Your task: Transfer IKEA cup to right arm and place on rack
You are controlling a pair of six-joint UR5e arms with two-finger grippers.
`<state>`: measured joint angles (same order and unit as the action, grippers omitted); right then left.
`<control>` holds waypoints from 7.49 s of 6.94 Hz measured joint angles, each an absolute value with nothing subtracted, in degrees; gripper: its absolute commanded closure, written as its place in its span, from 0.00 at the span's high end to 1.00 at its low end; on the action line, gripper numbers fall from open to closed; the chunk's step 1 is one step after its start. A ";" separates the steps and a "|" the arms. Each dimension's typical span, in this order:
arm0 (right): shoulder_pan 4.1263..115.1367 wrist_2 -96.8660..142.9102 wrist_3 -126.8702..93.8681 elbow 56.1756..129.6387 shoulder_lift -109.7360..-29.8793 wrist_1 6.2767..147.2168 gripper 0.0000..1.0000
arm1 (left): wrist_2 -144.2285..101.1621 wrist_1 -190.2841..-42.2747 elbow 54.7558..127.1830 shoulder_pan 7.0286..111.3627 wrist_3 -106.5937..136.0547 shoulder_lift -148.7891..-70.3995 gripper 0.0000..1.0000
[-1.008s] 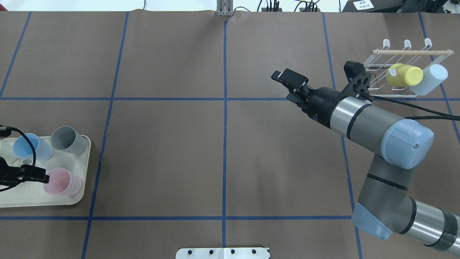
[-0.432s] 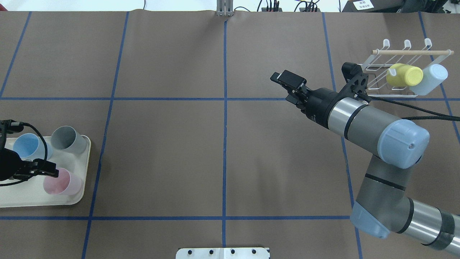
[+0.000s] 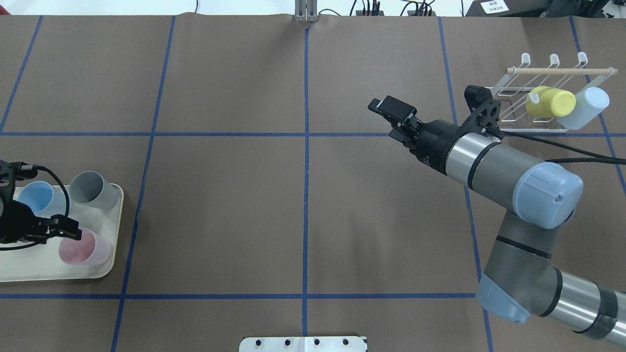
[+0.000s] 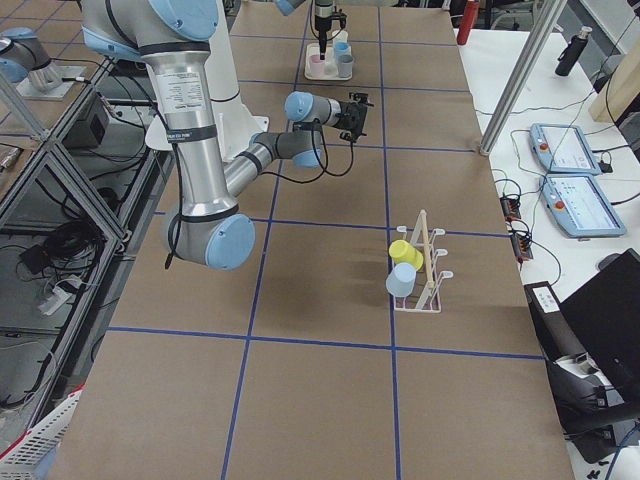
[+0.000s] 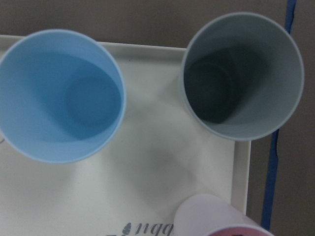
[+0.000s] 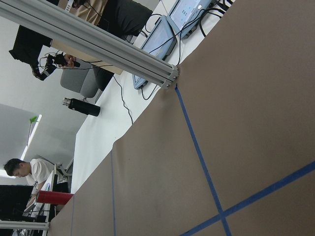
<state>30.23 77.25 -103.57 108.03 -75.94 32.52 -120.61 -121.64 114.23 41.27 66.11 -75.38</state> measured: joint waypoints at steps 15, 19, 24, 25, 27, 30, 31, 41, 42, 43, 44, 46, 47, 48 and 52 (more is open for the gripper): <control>30.20 77.24 -103.62 108.01 -76.00 32.52 0.99 | -124.60 -121.45 119.42 44.17 66.09 -72.09 0.00; 29.93 77.09 -103.67 108.02 -75.59 32.52 0.99 | -130.19 -122.02 123.71 56.43 72.35 -74.44 0.00; 29.45 76.85 -109.28 105.81 -68.29 32.60 0.99 | -116.59 -126.37 119.05 52.03 107.32 -98.90 0.00; 29.38 76.83 -111.15 105.55 -66.38 32.61 0.99 | -114.85 -133.88 115.58 51.29 113.71 -101.01 0.00; 29.02 76.86 -113.55 103.83 -61.97 32.65 0.99 | -110.94 -152.08 108.30 50.77 125.00 -102.23 0.00; 28.62 76.82 -116.93 97.30 -52.72 32.61 0.99 | -101.96 -169.96 101.34 47.23 133.63 -104.02 0.00; 28.59 76.82 -117.87 96.08 -50.81 32.61 0.99 | -100.00 -171.52 100.96 45.96 135.36 -104.80 0.00; 28.65 76.82 -119.50 95.19 -49.06 32.61 1.00 | -86.62 -176.64 100.63 35.11 138.69 -107.30 0.00; 28.65 76.82 -119.52 95.08 -49.05 32.61 1.00 | -85.75 -176.63 100.63 34.33 138.69 -107.51 0.00; 28.65 76.82 -119.53 94.93 -49.05 32.61 1.00 | -85.01 -176.60 100.64 33.66 138.69 -107.81 0.00; 28.65 76.82 -119.53 94.82 -49.04 32.61 1.00 | -84.28 -176.58 100.64 33.03 138.69 -108.09 0.00; 28.65 76.82 -119.53 94.56 -48.98 32.61 0.99 | -82.53 -176.55 100.64 31.52 138.63 -108.53 0.00; 28.65 76.82 -119.53 94.43 -48.97 32.61 1.00 | -82.13 -176.52 100.64 31.14 138.61 -108.87 0.00; 28.64 76.82 -119.53 94.33 -48.96 32.61 0.95 | -81.96 -176.47 100.63 30.94 138.61 -109.05 0.00; 28.53 77.00 -121.13 94.21 -49.06 32.60 0.00 | -82.15 -175.27 100.42 30.62 138.04 -109.89 1.00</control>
<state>28.53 77.00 -121.13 94.21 -49.06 32.60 -82.15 -175.27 100.42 30.62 138.04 -109.89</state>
